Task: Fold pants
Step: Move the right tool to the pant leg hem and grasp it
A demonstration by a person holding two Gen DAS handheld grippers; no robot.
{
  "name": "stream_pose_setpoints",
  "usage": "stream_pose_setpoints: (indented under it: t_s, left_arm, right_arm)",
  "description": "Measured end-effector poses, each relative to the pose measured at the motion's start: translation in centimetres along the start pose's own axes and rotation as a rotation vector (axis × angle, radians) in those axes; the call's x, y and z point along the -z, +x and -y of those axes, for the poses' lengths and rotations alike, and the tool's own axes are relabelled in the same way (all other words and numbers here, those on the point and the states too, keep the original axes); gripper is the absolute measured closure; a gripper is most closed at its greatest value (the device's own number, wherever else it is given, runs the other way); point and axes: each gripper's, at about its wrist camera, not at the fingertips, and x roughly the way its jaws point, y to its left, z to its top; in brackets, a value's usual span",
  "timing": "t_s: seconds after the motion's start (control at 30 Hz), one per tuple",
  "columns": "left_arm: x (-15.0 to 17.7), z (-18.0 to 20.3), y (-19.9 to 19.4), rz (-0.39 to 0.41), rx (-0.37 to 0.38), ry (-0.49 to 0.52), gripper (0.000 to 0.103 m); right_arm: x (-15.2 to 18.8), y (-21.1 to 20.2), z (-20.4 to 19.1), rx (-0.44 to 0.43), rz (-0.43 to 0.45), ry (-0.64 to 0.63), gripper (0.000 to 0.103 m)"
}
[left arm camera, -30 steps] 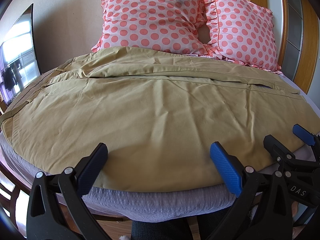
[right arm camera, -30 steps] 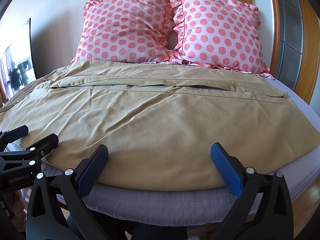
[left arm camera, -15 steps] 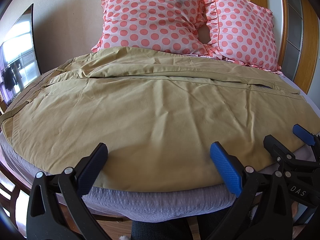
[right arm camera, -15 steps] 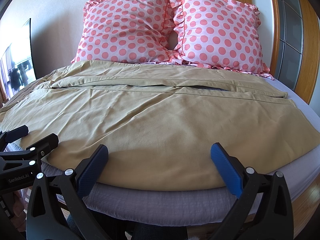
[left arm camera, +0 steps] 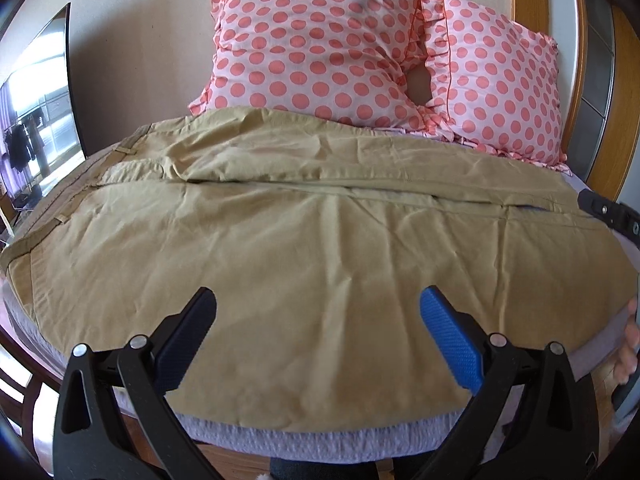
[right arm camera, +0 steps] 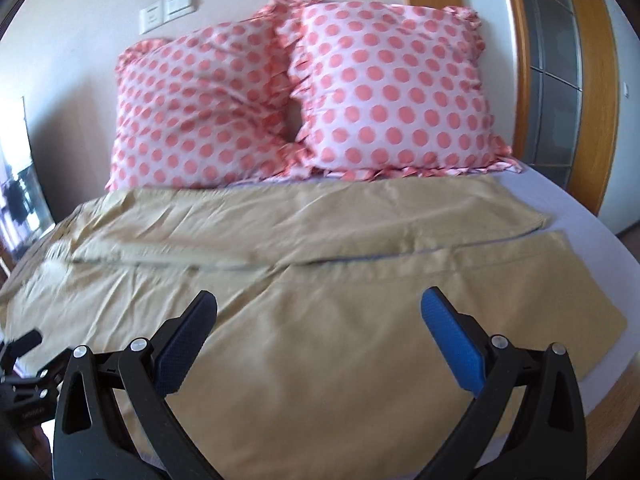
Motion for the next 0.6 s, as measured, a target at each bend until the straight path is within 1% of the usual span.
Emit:
stream_pose_setpoints:
  t_s: [0.07, 0.13, 0.17, 0.2, 0.23, 0.27, 0.37, 0.47, 0.5, 0.53, 0.6]
  left_arm:
    - [-1.7, 0.0, 0.1, 0.021, 0.017, -0.007, 0.002]
    - [-3.0, -0.1, 0.5, 0.026, 0.044, -0.011, 0.002]
    - [-3.6, -0.1, 0.7, 0.027, 0.048, -0.013, 0.002]
    - [-4.1, -0.2, 1.0, 0.029, 0.048, -0.014, 0.002]
    - [-4.5, -0.2, 1.2, 0.031, 0.049, -0.014, 0.002]
    - [-4.9, -0.3, 1.4, 0.034, 0.051, -0.016, 0.002]
    - [-5.9, -0.8, 2.1, 0.04, 0.056, -0.022, 0.002]
    - [-6.6, -1.4, 2.9, 0.037, 0.04, -0.023, 0.002]
    - [-6.8, -1.6, 3.1, 0.036, 0.033, -0.024, 0.002]
    - [-6.9, -1.8, 3.4, 0.033, 0.028, -0.026, 0.002]
    - [-7.2, -2.2, 3.9, 0.024, 0.028, -0.03, 0.002]
  right_arm:
    - [-3.7, 3.6, 3.0, 0.091, -0.038, 0.091, 0.001]
    - [-6.6, 7.9, 5.9, 0.167, -0.103, 0.181, 0.001]
    - [-7.7, 10.0, 7.2, 0.202, -0.139, 0.215, 0.004]
    - [-8.8, 12.3, 8.4, 0.232, -0.178, 0.25, 0.007]
    - [-9.8, 14.5, 9.4, 0.264, -0.211, 0.277, 0.018]
    - [-10.7, 16.6, 10.2, 0.289, -0.238, 0.299, 0.024]
    - [-12.2, 21.6, 12.4, 0.369, -0.302, 0.393, 0.029]
    - [-12.8, 25.0, 14.1, 0.422, -0.343, 0.49, 0.033]
    - [-12.9, 25.6, 14.4, 0.45, -0.344, 0.497, 0.033]
    - [-13.0, 25.9, 14.4, 0.495, -0.336, 0.477, 0.034]
    - [-12.9, 26.4, 14.3, 0.553, -0.332, 0.439, 0.039]
